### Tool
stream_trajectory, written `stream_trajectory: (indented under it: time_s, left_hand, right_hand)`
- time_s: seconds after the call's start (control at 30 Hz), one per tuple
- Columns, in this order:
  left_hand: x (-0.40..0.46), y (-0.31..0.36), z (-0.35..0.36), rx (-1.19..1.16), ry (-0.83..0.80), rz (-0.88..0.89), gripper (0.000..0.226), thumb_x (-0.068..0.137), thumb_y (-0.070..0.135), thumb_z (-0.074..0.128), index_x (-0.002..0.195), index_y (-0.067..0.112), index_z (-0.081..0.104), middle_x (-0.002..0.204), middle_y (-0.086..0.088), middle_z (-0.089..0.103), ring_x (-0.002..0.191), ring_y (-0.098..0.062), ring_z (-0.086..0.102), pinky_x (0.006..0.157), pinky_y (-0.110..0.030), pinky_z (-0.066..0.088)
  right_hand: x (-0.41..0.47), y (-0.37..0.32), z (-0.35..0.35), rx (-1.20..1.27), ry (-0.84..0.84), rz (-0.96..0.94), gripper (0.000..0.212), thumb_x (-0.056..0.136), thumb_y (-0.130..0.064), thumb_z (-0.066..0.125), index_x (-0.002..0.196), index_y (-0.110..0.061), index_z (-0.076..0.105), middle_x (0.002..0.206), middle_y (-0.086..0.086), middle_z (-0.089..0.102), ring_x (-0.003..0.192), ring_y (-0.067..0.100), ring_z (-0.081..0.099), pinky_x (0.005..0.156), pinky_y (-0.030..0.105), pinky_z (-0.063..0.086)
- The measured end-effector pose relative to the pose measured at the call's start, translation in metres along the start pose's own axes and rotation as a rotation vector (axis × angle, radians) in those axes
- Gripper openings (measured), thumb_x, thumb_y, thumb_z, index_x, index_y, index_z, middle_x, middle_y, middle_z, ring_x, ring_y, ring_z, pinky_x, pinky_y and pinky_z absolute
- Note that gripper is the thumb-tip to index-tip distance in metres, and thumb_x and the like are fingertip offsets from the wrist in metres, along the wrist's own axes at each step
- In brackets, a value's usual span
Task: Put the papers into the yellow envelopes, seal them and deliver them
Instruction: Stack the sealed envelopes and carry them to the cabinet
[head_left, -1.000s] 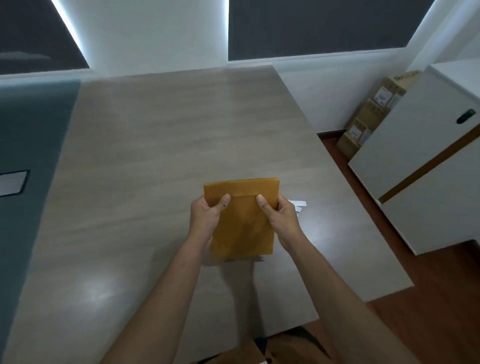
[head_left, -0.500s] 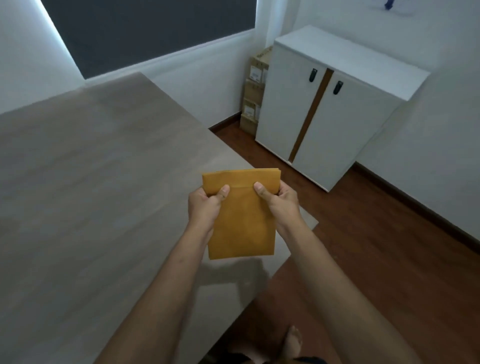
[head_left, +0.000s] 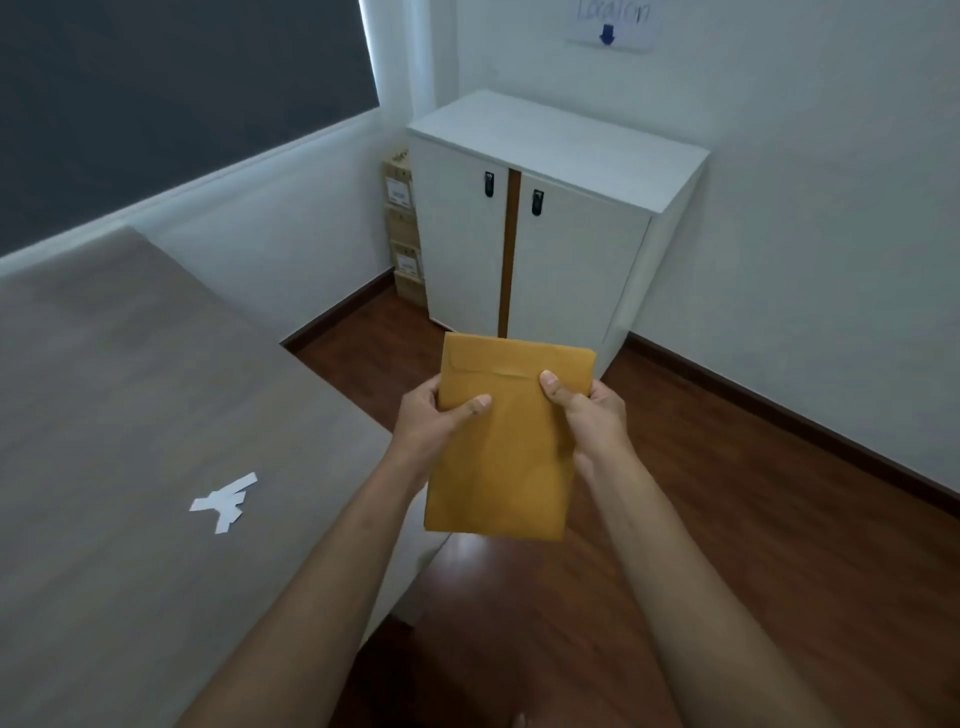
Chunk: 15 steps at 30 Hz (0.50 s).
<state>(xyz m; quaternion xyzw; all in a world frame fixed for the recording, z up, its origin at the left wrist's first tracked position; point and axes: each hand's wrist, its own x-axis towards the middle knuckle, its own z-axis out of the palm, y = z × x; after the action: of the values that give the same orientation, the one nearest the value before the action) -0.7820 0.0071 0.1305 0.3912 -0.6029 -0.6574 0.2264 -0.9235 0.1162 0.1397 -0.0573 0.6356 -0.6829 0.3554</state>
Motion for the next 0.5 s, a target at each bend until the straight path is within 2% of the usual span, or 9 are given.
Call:
stream_trajectory:
  time_s: [0.17,0.27,0.37,0.5]
  left_hand:
    - [0.037,-0.001,0.057,0.070,-0.043,-0.038,0.038,0.082,0.033,0.077,0.112,0.029,0.054,0.102,0.016,0.062,0.090,-0.002,0.059,0.065,-0.021,0.046]
    - [0.072,0.007,0.078,0.075,-0.037,-0.028,0.030,0.083,0.027,0.077,0.104,0.031,0.056,0.099,0.014,0.063,0.089,-0.003,0.060,0.067,-0.022,0.048]
    - [0.116,0.012,0.092,0.065,-0.024,-0.045,0.030,0.081,0.024,0.079,0.103,0.029,0.059,0.105,0.004,0.067,0.093,-0.012,0.065,0.076,-0.031,0.054]
    - [0.182,0.017,0.102,0.012,-0.031,-0.094,0.030,0.079,0.020,0.081,0.104,0.025,0.067,0.108,-0.002,0.072,0.099,-0.023,0.069,0.089,-0.047,0.056]
  right_hand:
    - [0.050,-0.025,-0.037,0.011,0.073,0.037,0.028,0.078,-0.024,0.081,0.101,-0.011,0.071,0.094,0.003,0.074,0.085,0.018,0.070,0.066,0.030,0.056]
    - [0.083,-0.037,-0.047,0.011,0.080,0.057,0.026,0.077,-0.024,0.082,0.098,-0.012,0.072,0.092,0.004,0.075,0.084,0.018,0.071,0.068,0.031,0.057]
    - [0.124,-0.051,-0.049,-0.014,0.080,0.069,0.027,0.077,-0.026,0.082,0.099,-0.013,0.072,0.094,0.004,0.075,0.086,0.019,0.071,0.073,0.034,0.059]
    - [0.182,-0.071,-0.042,-0.050,0.046,0.071,0.027,0.079,-0.023,0.080,0.103,-0.015,0.070,0.098,0.004,0.074,0.088,0.019,0.071,0.070,0.032,0.057]
